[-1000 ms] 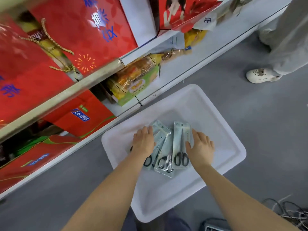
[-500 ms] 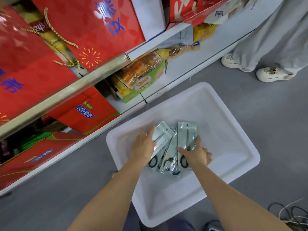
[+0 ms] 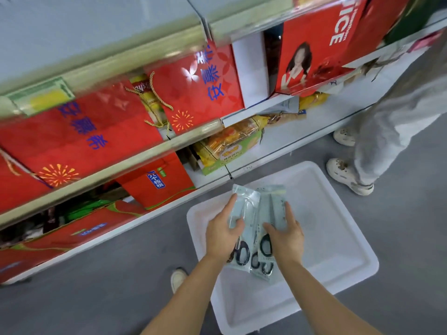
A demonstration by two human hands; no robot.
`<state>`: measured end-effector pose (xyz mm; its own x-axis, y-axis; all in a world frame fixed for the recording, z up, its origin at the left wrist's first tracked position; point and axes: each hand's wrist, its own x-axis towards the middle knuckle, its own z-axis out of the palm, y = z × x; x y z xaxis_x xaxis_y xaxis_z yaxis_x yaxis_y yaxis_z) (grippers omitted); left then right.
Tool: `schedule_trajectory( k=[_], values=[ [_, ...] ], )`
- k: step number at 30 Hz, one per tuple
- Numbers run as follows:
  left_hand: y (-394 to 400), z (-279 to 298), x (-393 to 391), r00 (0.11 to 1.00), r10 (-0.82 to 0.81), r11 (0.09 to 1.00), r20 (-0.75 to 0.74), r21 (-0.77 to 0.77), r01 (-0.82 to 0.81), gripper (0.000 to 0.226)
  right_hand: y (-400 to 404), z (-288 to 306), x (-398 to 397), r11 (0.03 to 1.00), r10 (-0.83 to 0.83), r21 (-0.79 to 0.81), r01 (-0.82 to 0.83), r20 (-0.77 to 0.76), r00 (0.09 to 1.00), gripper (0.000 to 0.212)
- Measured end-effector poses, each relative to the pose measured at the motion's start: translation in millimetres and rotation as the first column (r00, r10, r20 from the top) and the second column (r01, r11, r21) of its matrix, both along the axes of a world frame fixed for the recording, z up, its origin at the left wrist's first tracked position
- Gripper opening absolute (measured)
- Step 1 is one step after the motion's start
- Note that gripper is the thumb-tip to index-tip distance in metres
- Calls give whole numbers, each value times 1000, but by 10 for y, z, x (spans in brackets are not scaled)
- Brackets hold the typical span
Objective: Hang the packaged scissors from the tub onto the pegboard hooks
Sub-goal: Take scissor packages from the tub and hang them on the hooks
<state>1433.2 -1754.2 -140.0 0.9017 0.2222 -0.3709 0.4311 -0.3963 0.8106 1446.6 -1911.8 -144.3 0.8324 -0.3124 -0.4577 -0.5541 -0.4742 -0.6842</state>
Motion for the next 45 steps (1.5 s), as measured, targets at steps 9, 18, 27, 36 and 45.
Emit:
schedule_trajectory(
  k=[9,18,27,36,45],
  values=[
    [673,1505,322,834,370,929,410,-181,-323,77,946,1332,459,970,107,158,-183,397,911,80],
    [1791,3064,527,539,501,836,677,-217,-505,83,2052,2837,849,882,88,264,-392,723,686,80],
    [2840,4159,549,309,500,787,809,-274,-553,81,2912,4021,975,814,49,263,-518,857,512,78],
    [3510,4906,768,225,431,788,874,-242,-566,79,3590,4648,1113,765,-16,280,-580,909,417,79],
    [3936,5181,1213,245,442,775,863,-230,-588,80,4025,4867,1277,772,-12,259,-580,919,395,80]
  ],
)
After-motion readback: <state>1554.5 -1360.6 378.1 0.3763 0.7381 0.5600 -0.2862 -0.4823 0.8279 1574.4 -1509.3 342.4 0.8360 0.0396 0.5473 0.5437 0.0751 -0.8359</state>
